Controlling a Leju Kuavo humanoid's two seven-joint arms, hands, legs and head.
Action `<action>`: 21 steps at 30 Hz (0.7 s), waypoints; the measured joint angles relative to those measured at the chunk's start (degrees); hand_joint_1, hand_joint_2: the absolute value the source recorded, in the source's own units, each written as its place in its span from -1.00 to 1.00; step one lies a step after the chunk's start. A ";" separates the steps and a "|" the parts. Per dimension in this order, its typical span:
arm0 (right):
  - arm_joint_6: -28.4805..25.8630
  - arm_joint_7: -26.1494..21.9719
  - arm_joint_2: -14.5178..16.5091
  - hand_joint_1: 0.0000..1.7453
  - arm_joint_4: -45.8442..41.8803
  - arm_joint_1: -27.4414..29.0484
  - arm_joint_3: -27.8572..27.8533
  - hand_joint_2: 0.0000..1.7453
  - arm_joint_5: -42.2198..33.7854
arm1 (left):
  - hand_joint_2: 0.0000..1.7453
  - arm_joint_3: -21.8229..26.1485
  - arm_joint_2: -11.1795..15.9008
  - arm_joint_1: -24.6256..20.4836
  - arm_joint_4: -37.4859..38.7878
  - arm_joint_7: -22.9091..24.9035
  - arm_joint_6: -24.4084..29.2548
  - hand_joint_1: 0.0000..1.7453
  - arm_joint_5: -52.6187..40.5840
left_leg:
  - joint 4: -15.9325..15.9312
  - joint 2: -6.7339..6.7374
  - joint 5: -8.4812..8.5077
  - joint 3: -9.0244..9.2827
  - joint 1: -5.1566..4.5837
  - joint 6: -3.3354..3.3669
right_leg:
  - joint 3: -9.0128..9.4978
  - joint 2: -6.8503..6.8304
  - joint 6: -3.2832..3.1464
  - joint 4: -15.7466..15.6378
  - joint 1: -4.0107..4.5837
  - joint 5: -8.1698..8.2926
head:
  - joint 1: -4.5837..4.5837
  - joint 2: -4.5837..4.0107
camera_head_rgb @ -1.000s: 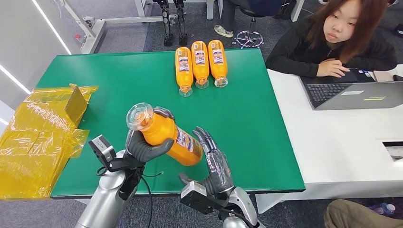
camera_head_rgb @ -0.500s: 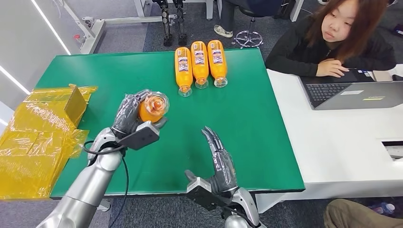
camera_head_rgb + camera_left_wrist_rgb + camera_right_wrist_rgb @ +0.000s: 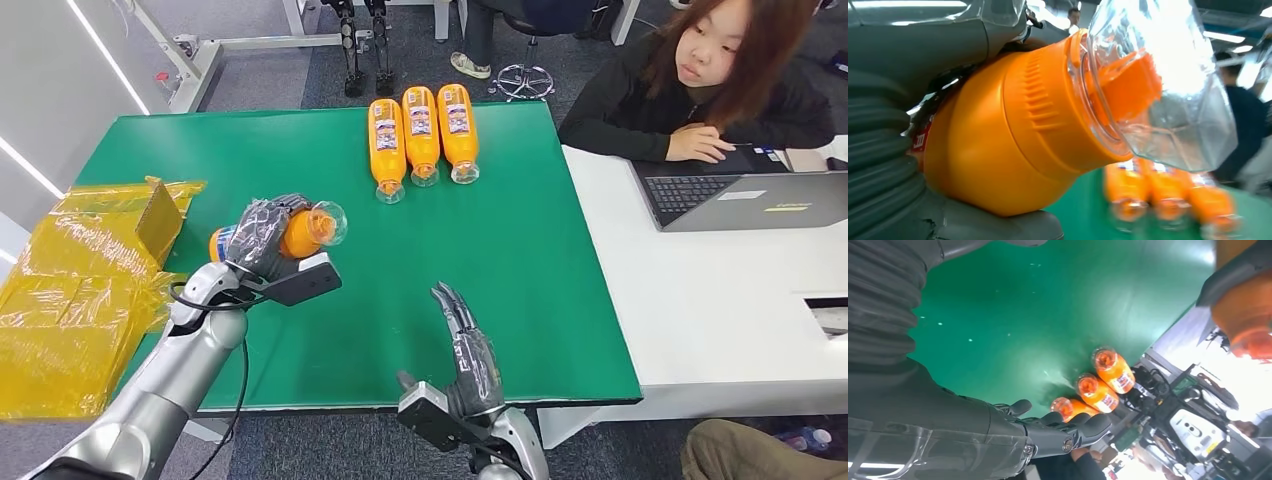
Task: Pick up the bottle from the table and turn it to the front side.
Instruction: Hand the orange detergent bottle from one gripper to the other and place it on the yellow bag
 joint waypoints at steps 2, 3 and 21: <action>-0.02 0.27 0.00 -1.00 -0.01 0.29 -0.28 1.00 0.11 | 1.00 -1.75 0.64 -1.22 1.47 3.70 0.53 1.00 -5.85 | 0.00 0.00 0.01 0.00 0.00 -0.02 | 0.00 0.00 0.00 0.00 0.00 0.00 | -0.01 0.00; -0.05 0.39 0.00 -1.00 -0.01 0.43 -0.40 1.00 0.15 | 1.00 -2.87 1.03 -1.88 2.32 5.73 0.19 1.00 -8.81 | 0.00 0.00 0.02 0.00 0.00 -0.02 | 0.01 0.01 0.00 0.00 0.00 0.00 | -0.01 0.00; 0.92 0.37 -0.17 -1.00 -0.18 1.29 -1.50 1.00 -1.21 | 1.00 -13.02 9.59 -5.93 15.44 23.93 -18.59 1.00 -23.15 | -0.04 0.19 0.02 -0.03 0.05 -0.05 | -0.09 0.16 -0.02 0.03 0.04 0.00 | 0.00 0.00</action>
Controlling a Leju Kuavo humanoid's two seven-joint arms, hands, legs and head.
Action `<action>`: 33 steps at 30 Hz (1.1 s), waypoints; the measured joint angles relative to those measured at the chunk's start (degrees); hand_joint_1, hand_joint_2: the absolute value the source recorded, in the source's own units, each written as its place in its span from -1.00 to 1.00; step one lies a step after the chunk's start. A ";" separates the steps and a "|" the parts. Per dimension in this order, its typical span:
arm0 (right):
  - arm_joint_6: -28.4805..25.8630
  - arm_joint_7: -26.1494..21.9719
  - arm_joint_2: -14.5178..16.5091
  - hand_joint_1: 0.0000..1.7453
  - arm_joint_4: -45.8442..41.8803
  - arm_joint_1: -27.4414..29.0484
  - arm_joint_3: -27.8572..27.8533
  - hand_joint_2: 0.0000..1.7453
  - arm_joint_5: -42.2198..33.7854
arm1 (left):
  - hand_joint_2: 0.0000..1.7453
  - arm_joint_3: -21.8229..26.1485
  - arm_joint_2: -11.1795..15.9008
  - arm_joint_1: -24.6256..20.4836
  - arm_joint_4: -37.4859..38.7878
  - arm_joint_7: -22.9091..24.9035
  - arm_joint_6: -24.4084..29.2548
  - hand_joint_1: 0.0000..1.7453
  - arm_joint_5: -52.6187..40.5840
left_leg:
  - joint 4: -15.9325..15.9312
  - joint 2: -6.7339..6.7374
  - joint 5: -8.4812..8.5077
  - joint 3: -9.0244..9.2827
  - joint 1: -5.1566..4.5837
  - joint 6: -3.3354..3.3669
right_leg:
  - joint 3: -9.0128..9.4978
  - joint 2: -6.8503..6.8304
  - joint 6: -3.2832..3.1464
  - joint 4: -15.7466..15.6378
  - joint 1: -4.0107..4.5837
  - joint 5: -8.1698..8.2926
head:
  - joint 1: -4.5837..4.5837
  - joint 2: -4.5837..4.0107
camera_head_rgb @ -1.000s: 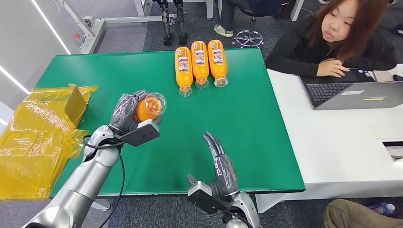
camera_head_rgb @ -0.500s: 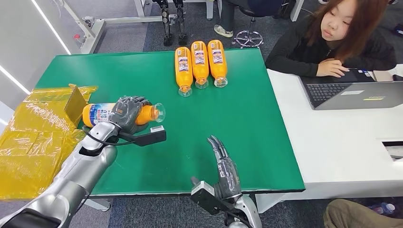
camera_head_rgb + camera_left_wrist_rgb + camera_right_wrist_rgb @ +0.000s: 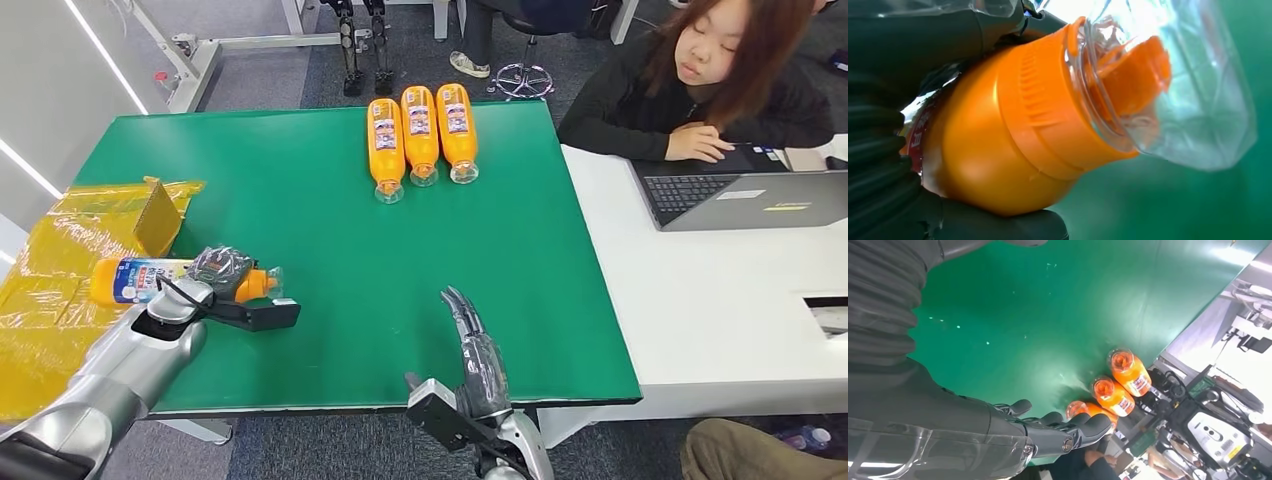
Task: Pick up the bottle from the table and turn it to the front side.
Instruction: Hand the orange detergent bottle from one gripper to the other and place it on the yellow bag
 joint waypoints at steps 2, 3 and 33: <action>0.25 0.08 -0.15 -1.00 -0.20 0.01 0.00 1.00 -0.01 | 1.00 -0.01 0.57 -0.28 0.69 0.71 -0.84 1.00 0.20 | 0.00 0.01 0.00 0.00 0.00 0.00 | 0.00 0.02 0.00 0.00 0.00 0.00 | 0.00 0.00; 0.31 0.11 -0.23 -1.00 -0.27 0.02 0.00 1.00 -0.01 | 1.00 -0.01 0.79 -0.46 1.01 0.98 -1.11 1.00 0.26 | 0.01 0.01 0.00 0.00 -0.01 0.00 | 0.00 0.01 0.00 0.00 -0.01 0.00 | 0.01 0.00; 1.51 1.78 -0.60 -1.00 -3.62 4.99 -0.04 1.00 3.22 | 1.00 0.14 5.50 0.22 2.96 4.36 0.23 -1.00 0.48 | -0.05 0.00 0.00 0.02 -0.01 -0.01 | 0.03 -0.01 -0.01 0.01 -0.01 0.00 | 0.01 0.00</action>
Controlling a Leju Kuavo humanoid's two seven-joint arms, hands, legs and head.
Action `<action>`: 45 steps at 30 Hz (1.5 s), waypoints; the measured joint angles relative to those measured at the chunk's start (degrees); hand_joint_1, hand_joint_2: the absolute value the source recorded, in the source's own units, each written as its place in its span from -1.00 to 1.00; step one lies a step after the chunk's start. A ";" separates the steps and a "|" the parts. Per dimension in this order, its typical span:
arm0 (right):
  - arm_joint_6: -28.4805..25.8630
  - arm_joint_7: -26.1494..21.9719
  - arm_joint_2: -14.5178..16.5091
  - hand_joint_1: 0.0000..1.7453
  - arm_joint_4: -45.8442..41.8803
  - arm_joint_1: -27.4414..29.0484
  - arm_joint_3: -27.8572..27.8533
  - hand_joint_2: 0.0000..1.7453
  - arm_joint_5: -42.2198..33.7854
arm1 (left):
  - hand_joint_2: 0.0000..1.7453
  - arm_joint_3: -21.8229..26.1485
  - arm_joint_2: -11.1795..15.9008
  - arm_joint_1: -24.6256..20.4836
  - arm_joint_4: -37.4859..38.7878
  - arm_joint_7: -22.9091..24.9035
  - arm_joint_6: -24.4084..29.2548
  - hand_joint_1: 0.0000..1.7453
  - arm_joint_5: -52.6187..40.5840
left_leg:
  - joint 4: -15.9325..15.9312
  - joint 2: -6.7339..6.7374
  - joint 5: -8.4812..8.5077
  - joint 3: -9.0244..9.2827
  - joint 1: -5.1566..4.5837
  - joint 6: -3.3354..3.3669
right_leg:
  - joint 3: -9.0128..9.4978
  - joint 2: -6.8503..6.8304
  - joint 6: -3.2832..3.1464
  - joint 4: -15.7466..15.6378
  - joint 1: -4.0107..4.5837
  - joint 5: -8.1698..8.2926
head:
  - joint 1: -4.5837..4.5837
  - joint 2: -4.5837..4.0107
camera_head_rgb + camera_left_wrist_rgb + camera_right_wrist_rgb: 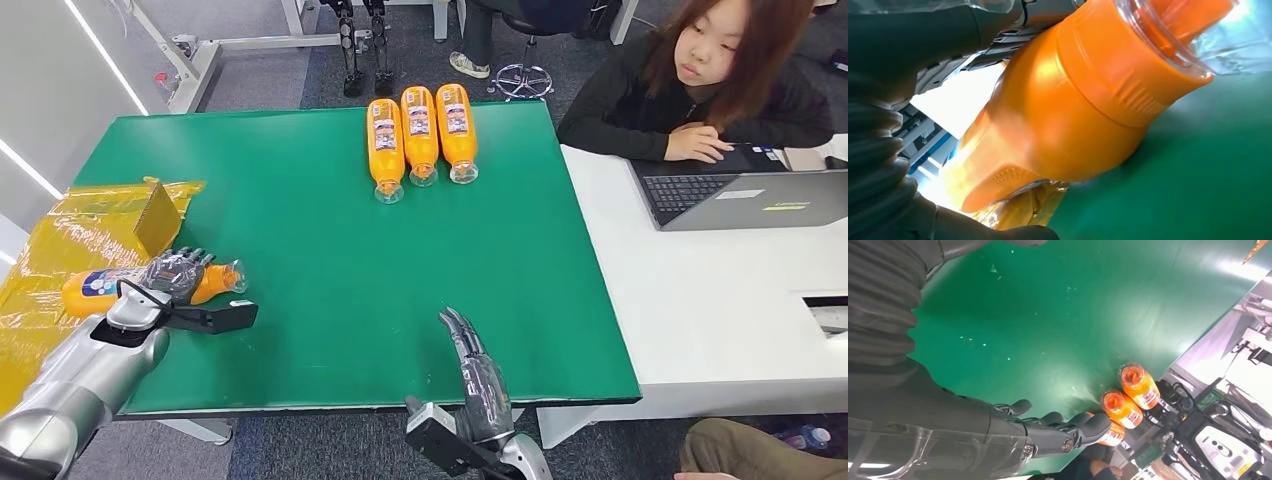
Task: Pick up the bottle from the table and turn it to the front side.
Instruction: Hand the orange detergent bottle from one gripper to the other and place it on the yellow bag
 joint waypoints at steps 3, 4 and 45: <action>-0.01 0.00 0.00 -1.00 -0.02 0.04 0.00 1.00 0.01 | 1.00 0.01 0.22 0.09 0.00 -0.06 0.07 -1.00 0.02 | 0.00 -0.01 0.01 0.01 0.00 -0.01 | 0.01 0.00 -0.02 0.00 0.00 0.01 | 0.00 0.00; -0.01 0.00 0.00 -1.00 -0.03 0.05 0.00 1.00 0.01 | 1.00 0.01 0.28 0.10 0.00 -0.08 0.07 -1.00 0.02 | 0.00 -0.01 0.02 0.02 0.00 -0.02 | 0.01 0.00 -0.02 0.00 0.00 0.02 | 0.00 0.00; 2.35 1.42 0.00 -1.00 -2.04 0.24 -4.25 1.00 1.04 | 1.00 2.26 -5.89 -0.70 -2.90 -4.32 15.96 -1.00 -3.38 | -0.01 -0.05 0.07 0.07 0.00 -0.11 | 0.01 -0.05 -0.07 -0.02 0.00 0.06 | -0.01 0.00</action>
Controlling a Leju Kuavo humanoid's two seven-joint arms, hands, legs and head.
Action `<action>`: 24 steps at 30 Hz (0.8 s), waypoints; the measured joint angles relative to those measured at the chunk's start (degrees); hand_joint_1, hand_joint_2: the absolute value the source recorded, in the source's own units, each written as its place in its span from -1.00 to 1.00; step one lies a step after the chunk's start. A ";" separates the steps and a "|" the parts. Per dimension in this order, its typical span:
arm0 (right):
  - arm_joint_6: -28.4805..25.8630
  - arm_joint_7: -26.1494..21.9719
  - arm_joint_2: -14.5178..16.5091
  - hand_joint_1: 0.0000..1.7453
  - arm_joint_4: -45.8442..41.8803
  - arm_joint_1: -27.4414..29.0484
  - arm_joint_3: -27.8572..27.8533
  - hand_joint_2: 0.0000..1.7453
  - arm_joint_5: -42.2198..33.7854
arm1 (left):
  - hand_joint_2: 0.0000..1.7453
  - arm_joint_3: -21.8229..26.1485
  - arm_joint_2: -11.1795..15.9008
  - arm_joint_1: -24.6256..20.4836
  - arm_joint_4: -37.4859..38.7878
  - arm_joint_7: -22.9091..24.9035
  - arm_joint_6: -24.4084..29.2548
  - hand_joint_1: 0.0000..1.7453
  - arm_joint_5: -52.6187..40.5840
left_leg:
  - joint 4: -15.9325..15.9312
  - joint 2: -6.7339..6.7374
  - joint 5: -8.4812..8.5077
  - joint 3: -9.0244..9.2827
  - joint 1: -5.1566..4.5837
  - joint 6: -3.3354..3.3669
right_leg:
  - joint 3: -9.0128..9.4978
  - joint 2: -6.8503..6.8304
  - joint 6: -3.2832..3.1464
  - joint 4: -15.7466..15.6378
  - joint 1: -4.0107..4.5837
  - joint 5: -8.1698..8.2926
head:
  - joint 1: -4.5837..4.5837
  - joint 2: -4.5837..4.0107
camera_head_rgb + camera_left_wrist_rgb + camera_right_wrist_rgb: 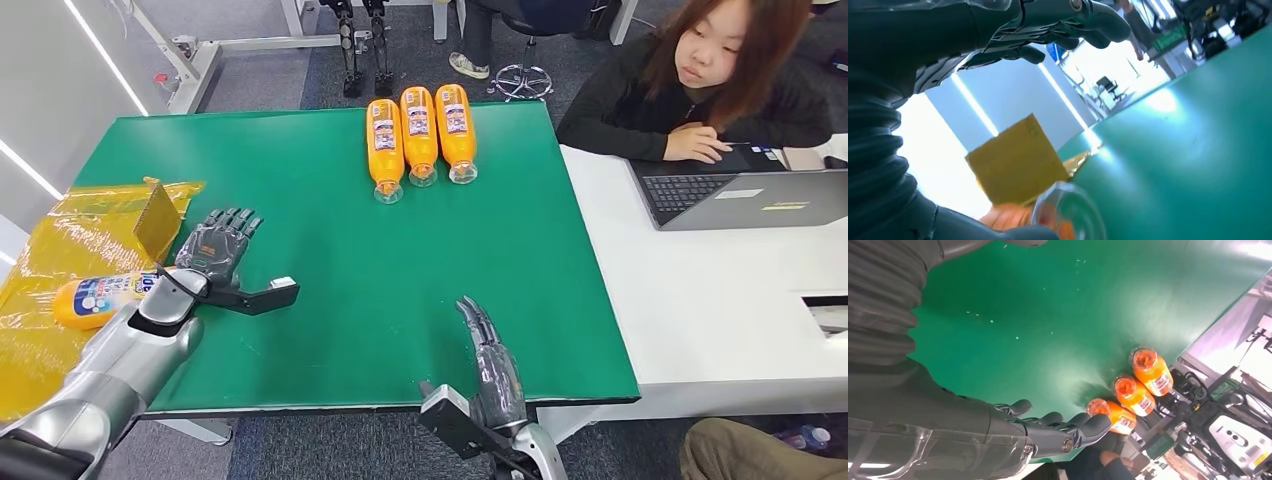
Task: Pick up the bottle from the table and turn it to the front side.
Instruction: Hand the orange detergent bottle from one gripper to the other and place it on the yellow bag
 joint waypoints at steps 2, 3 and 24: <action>-0.45 -0.03 -0.01 -1.00 0.00 0.11 -0.01 1.00 -0.23 | 1.00 0.31 -0.12 0.02 -0.53 -0.45 1.56 -1.00 -0.29 | 0.00 0.00 0.00 0.00 0.00 0.00 | 0.00 0.00 0.00 0.00 0.00 0.00 | 0.00 0.00; -0.64 -0.04 -0.02 -1.00 0.00 0.16 -0.02 1.00 -0.41 | 1.00 0.50 -0.15 0.03 -0.80 -0.74 2.23 -1.00 -0.42 | 0.00 0.00 0.00 0.00 0.00 0.00 | 0.00 0.00 0.00 0.00 0.00 0.00 | 0.00 0.00; -5.39 1.39 -1.11 -1.00 -5.18 3.68 -4.07 1.00 0.20 | 1.00 8.82 -6.06 12.37 -27.66 -30.86 -19.23 -1.00 49.10 | 0.01 -0.01 -0.05 -0.04 -0.07 0.06 | 0.00 -0.02 0.03 -0.04 -0.05 -0.02 | 0.01 0.00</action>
